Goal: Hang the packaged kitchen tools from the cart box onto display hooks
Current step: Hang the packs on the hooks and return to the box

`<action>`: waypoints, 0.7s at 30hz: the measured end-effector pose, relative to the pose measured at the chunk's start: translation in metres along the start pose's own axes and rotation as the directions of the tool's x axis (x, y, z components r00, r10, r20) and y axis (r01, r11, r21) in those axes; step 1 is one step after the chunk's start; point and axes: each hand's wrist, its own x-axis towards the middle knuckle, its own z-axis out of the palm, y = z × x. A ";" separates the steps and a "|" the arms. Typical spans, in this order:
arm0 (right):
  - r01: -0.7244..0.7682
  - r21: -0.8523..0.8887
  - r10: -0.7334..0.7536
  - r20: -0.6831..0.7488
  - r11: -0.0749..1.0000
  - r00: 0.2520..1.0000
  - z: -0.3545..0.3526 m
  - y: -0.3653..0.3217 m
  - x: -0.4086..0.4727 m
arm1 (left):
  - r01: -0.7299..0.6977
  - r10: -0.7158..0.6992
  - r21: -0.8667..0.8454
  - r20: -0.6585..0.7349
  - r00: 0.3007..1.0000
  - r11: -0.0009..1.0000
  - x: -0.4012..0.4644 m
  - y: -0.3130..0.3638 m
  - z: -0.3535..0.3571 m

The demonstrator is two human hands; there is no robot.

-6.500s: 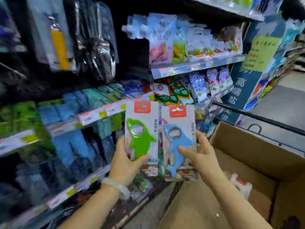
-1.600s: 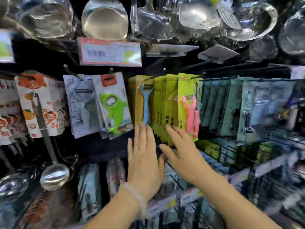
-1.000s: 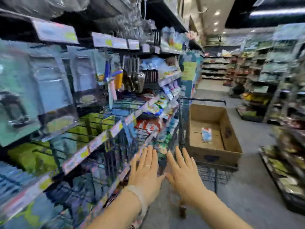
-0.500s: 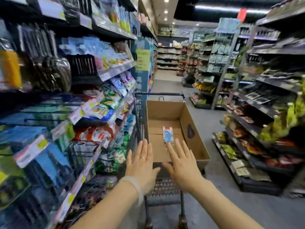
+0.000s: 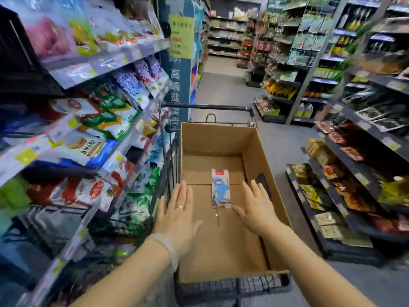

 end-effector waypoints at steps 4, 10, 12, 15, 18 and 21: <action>0.014 0.112 -0.028 0.123 0.994 0.992 0.049 0.022 0.106 | 0.124 -0.124 -0.014 0.004 0.992 0.992 0.074 -0.002 0.035; -0.238 0.367 0.072 0.413 0.899 0.908 0.140 0.051 0.222 | 0.201 -0.200 -0.016 -0.163 0.966 0.980 0.172 -0.004 0.067; -0.359 0.442 0.148 0.443 0.822 0.884 0.160 0.056 0.247 | 0.165 -0.159 0.014 -0.206 0.966 0.986 0.189 -0.010 0.082; -0.538 0.494 0.323 0.456 0.684 0.829 0.185 0.059 0.275 | 0.137 -0.121 0.050 -0.251 0.960 0.989 0.201 -0.009 0.090; -0.574 0.480 0.420 0.396 0.664 0.817 0.210 0.057 0.293 | 0.136 -0.109 0.074 -0.293 0.950 0.988 0.208 -0.005 0.092; -0.560 0.416 0.452 0.335 0.716 0.827 0.225 0.052 0.301 | 0.156 -0.137 0.052 -0.264 0.955 0.986 0.209 -0.005 0.096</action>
